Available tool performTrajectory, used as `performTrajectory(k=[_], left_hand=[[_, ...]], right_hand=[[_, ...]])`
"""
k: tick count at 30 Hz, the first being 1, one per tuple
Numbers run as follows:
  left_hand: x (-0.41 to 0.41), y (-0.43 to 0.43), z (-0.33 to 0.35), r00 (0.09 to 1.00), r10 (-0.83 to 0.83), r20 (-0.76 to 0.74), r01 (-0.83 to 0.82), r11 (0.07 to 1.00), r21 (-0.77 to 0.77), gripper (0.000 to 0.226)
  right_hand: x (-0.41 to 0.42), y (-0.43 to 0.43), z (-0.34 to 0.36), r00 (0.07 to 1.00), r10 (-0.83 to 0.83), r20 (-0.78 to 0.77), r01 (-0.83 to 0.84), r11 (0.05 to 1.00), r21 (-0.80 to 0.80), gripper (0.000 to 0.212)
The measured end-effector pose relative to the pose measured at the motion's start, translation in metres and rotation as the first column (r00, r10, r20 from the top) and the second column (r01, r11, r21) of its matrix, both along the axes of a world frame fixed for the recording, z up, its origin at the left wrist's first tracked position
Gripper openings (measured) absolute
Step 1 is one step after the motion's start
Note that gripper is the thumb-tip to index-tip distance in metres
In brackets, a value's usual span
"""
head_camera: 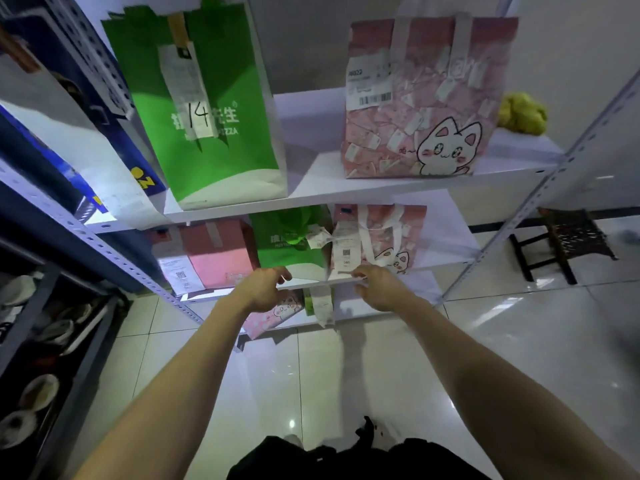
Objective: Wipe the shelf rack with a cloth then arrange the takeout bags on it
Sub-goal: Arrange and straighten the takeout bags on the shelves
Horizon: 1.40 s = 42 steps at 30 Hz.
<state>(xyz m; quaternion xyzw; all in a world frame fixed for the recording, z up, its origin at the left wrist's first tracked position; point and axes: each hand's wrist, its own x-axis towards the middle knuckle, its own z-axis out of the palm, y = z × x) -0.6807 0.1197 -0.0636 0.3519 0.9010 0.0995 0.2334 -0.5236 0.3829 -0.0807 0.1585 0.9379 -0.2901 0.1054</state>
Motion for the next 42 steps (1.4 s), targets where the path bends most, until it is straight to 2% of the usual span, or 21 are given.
performTrajectory(k=[4, 11, 19, 24, 26, 28, 32, 35, 37, 39, 40, 42], left_hand=[[0.016, 0.031, -0.007, 0.998, 0.057, -0.012, -0.057, 0.998, 0.036, 0.042], [0.045, 0.051, -0.019, 0.989, 0.145, -0.036, -0.141, 0.985, 0.099, 0.032], [0.054, 0.053, -0.018, 0.973, 0.228, -0.022, -0.225, 0.969, 0.097, 0.034], [0.057, 0.062, -0.025, 0.974, 0.224, -0.029, -0.221, 0.973, 0.069, 0.032], [0.058, 0.067, -0.034, 0.974, 0.226, -0.011, -0.225, 0.972, 0.071, 0.031], [0.058, 0.076, -0.044, 0.970, 0.243, 0.013, -0.243, 0.965, 0.096, 0.029], [0.056, 0.100, -0.074, 0.907, 0.381, 0.181, -0.414, 0.885, 0.214, 0.030], [0.052, 0.118, -0.102, 0.849, 0.447, 0.282, -0.513, 0.826, 0.235, 0.044], [0.047, 0.132, -0.119, 0.830, 0.454, 0.325, -0.535, 0.813, 0.230, 0.054], [0.039, 0.148, -0.130, 0.809, 0.466, 0.358, -0.564, 0.787, 0.250, 0.059], [0.037, 0.156, -0.133, 0.800, 0.471, 0.372, -0.579, 0.769, 0.270, 0.055], [0.028, 0.169, -0.140, 0.796, 0.483, 0.365, -0.595, 0.734, 0.327, 0.050]], right_hand=[[0.013, 0.031, -0.007, 0.999, -0.024, 0.024, 0.024, 1.000, 0.013, 0.036], [0.022, 0.054, -0.017, 0.998, 0.043, 0.040, -0.042, 0.999, -0.023, 0.039], [0.013, 0.056, -0.027, 0.994, 0.104, 0.011, -0.104, 0.994, -0.042, 0.038], [0.005, 0.063, -0.033, 0.997, 0.081, -0.004, -0.081, 0.995, -0.049, 0.036], [0.002, 0.072, -0.038, 1.000, 0.004, -0.008, -0.005, 0.997, -0.078, 0.036], [0.001, 0.084, -0.046, 0.987, -0.158, -0.038, 0.153, 0.982, -0.111, 0.031], [0.008, 0.111, -0.065, 0.862, -0.477, -0.170, 0.461, 0.879, -0.124, 0.029], [0.009, 0.125, -0.087, 0.765, -0.618, -0.183, 0.593, 0.786, -0.176, 0.050], [0.005, 0.132, -0.102, 0.749, -0.645, -0.150, 0.616, 0.762, -0.200, 0.070], [-0.002, 0.138, -0.118, 0.760, -0.641, -0.107, 0.611, 0.761, -0.219, 0.077], [-0.008, 0.141, -0.129, 0.770, -0.628, -0.111, 0.597, 0.771, -0.222, 0.070], [-0.018, 0.147, -0.144, 0.789, -0.599, -0.138, 0.566, 0.795, -0.219, 0.040]])
